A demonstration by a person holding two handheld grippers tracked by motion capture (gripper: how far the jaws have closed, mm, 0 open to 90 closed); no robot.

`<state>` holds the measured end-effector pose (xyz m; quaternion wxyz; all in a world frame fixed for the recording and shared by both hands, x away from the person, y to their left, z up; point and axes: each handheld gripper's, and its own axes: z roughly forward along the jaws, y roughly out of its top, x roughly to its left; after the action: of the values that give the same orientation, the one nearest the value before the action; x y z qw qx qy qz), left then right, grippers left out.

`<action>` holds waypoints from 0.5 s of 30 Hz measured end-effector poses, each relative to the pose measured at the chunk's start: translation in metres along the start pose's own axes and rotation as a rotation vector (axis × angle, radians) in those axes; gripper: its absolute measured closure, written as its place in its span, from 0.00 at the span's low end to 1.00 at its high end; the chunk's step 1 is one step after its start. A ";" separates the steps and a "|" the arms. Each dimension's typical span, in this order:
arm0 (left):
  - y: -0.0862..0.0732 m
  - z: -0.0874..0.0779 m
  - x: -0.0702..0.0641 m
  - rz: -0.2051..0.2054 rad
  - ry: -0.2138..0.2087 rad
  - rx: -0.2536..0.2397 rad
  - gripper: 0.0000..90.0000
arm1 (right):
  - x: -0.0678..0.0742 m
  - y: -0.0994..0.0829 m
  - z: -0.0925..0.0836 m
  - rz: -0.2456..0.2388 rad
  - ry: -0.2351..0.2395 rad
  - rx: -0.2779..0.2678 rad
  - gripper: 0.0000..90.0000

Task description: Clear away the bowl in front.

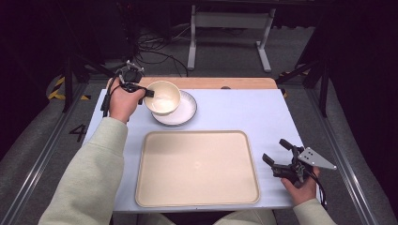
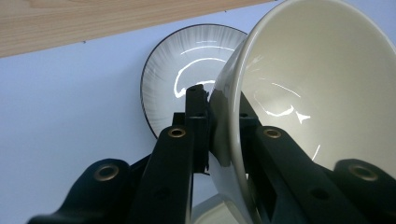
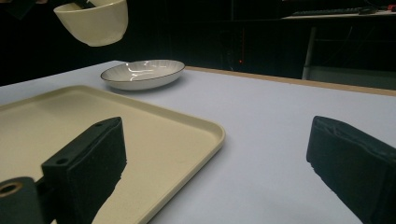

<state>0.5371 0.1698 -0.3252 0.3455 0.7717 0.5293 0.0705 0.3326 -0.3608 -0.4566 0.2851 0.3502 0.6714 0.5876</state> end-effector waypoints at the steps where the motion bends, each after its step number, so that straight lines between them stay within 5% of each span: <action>1: 0.000 -0.002 -0.001 0.004 -0.002 0.000 0.92 | 0.000 0.000 0.000 0.000 0.000 0.000 0.06; 9: -0.004 -0.012 -0.013 0.064 -0.042 0.034 0.92 | 0.000 0.000 0.000 0.001 -0.002 0.000 0.05; 15: -0.009 -0.017 -0.028 0.148 -0.078 0.074 0.92 | 0.000 0.000 0.000 0.001 -0.002 0.000 0.05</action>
<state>0.5100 0.1548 -0.3107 0.3309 0.8230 0.4594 0.0463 0.3326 -0.3609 -0.4566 0.2857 0.3512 0.6709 0.5873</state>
